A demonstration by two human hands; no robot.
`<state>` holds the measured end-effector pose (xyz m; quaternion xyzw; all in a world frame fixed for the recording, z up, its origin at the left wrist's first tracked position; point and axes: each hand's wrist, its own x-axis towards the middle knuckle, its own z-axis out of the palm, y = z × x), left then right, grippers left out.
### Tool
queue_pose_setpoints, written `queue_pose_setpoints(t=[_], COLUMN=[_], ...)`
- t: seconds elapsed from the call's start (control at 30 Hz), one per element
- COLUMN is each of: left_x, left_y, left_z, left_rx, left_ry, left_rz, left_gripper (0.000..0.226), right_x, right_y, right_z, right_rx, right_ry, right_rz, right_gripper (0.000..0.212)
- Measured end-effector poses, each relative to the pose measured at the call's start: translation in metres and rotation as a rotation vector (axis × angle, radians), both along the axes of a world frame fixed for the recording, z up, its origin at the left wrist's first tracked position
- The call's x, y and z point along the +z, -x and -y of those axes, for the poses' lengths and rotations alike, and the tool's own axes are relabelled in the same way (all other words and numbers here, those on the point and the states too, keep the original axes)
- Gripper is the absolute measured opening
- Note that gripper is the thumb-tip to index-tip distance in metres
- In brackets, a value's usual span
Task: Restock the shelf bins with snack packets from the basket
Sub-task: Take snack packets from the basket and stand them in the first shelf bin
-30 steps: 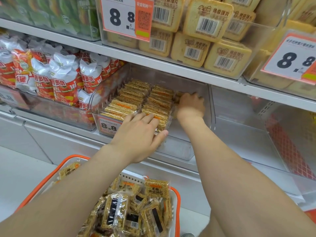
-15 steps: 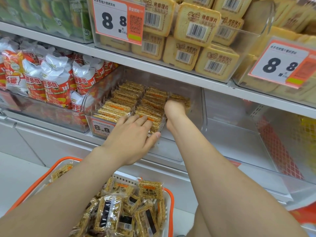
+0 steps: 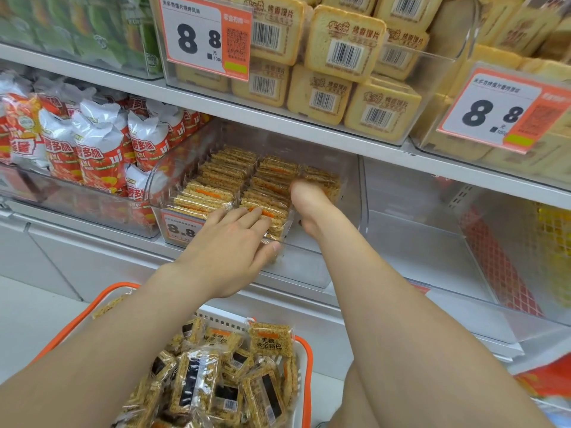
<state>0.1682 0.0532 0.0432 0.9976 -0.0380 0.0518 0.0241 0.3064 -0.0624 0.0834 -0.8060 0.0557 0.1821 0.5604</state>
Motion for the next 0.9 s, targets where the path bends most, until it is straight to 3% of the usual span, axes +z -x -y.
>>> queue_pose_setpoints(t=[0.07, 0.17, 0.27, 0.43, 0.53, 0.6, 0.73, 0.8, 0.9], left_x=[-0.001, 0.0, 0.001, 0.007, 0.009, 0.006, -0.005, -0.012, -0.018], left_y=[0.001, 0.002, 0.005, 0.023, 0.036, 0.046, 0.063, 0.067, 0.069], left_z=[0.0, 0.0, 0.002, 0.009, 0.008, 0.008, 0.012, 0.015, 0.016], left_rx=[-0.004, -0.013, -0.033, 0.042, 0.089, 0.102, 0.099, 0.073, 0.04], left_ry=[0.0, 0.055, 0.112, 0.112, 0.084, 0.11, 0.046, -0.011, -0.038], left_rz=[-0.005, 0.026, 0.13, 0.371, 0.347, 0.191, -0.197, -0.349, -0.391], left_gripper=[0.082, 0.068, 0.048, 0.025, 0.02, 0.018, 0.019, 0.027, 0.028], right_x=[0.002, 0.003, 0.003, 0.015, 0.022, 0.018, -0.016, -0.04, -0.067], right_y=[0.007, 0.017, 0.036, 0.076, 0.107, 0.123, 0.131, 0.129, 0.125], right_z=[0.0, 0.007, 0.017, 0.026, 0.03, 0.034, 0.049, 0.054, 0.057], right_rx=[0.042, 0.16, 0.283, 0.355, 0.456, 0.665, 1.097, 1.206, 1.251], right_ry=[0.076, 0.376, 0.607, 0.652, 0.684, 0.691, 0.851, 0.982, 1.165], right_rz=[0.042, 0.267, 0.521, 0.825, 0.929, 0.903, 0.602, 0.492, 0.444], right_gripper=[0.022, 0.027, 0.007, 0.02, 0.021, 0.016, 0.019, 0.017, 0.028])
